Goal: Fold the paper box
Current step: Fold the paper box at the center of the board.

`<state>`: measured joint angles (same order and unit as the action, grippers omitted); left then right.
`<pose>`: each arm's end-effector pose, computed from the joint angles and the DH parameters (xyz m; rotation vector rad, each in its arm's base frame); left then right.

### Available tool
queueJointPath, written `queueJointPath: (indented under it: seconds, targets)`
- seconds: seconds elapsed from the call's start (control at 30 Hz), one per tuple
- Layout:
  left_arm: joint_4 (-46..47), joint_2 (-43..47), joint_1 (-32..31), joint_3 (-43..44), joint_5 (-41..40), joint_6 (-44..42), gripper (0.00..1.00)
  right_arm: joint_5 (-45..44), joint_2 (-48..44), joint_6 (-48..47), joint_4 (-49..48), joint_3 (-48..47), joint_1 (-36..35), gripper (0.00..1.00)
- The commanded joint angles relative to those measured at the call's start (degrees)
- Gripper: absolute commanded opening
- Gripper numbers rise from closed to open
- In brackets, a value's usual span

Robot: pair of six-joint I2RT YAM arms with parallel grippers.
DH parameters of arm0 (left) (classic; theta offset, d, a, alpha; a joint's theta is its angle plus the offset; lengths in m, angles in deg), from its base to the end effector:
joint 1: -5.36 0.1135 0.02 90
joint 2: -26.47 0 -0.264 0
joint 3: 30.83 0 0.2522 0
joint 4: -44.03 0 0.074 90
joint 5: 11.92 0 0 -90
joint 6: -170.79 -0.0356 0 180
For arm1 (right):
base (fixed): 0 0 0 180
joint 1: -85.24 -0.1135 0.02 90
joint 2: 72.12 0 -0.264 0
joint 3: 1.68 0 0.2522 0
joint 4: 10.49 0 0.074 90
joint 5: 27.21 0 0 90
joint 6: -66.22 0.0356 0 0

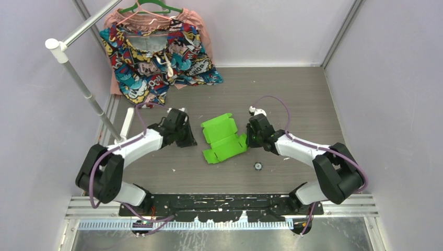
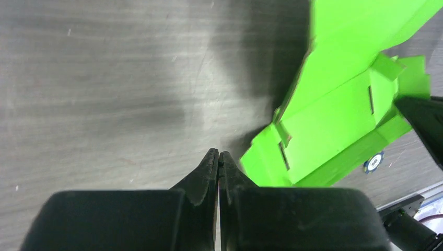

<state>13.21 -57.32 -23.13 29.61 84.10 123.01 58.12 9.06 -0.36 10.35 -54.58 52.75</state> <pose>0.2505 -0.1402 0.1873 -0.2695 2.6123 -0.6038 0.2321 0.1443 0.1721 -0.1568 2.4487 0.3403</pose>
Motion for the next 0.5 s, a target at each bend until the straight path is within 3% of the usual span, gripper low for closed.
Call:
queueJointPath:
  seconds: [0.0, 0.07, 0.2, 0.47]
  targets:
    - [-1.4, 5.88, -0.44, -4.79, -0.29, 3.65, 0.02, -5.16, -2.34, 3.15, -0.68, 0.45, -1.05, 0.22]
    - [0.94, 7.71, -1.41, -8.12, 0.36, 6.11, 0.04, -5.31, -2.27, 3.74, -1.24, 0.71, -1.43, 0.22]
    - [8.55, 10.34, -2.97, -14.1, 2.5, 10.75, 0.2, -5.77, -1.35, 4.15, -1.52, 0.34, -2.3, 0.22]
    - [34.2, 12.53, -2.97, -25.74, 7.72, 22.74, 0.34, -5.91, -0.68, 4.21, -1.24, 0.03, -2.91, 0.22]
